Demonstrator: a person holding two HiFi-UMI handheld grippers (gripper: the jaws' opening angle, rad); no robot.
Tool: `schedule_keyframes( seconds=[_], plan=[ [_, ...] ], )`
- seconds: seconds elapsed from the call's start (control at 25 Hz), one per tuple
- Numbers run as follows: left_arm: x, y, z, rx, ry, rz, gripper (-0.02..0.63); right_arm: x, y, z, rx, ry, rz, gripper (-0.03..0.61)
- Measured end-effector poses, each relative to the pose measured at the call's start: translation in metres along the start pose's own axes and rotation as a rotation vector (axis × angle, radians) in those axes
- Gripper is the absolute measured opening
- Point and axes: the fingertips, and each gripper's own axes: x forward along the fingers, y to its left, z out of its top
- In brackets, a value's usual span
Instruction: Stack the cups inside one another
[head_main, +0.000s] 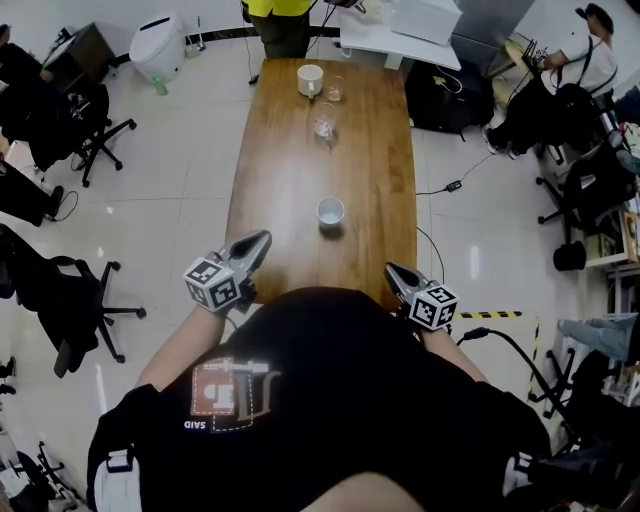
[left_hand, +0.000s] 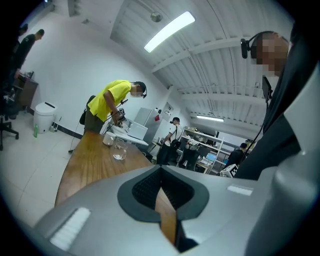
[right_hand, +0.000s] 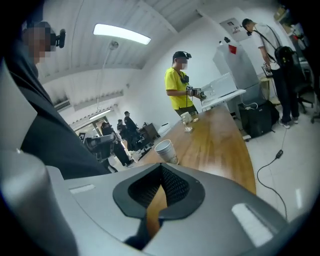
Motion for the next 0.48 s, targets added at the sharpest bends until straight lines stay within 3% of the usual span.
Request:
schedule_keyframes(
  seconds=[0.2, 0.48],
  plan=[
    [-0.005, 0.000, -0.003, -0.005, 0.002, 0.006, 0.002, 0.002, -0.004, 0.039, -0.046, -0.065, 0.001, 0.014],
    [-0.009, 0.000, 0.000, -0.003, -0.003, 0.009, 0.002, 0.008, -0.003, 0.057, -0.044, -0.074, 0.020, 0.012]
  ],
)
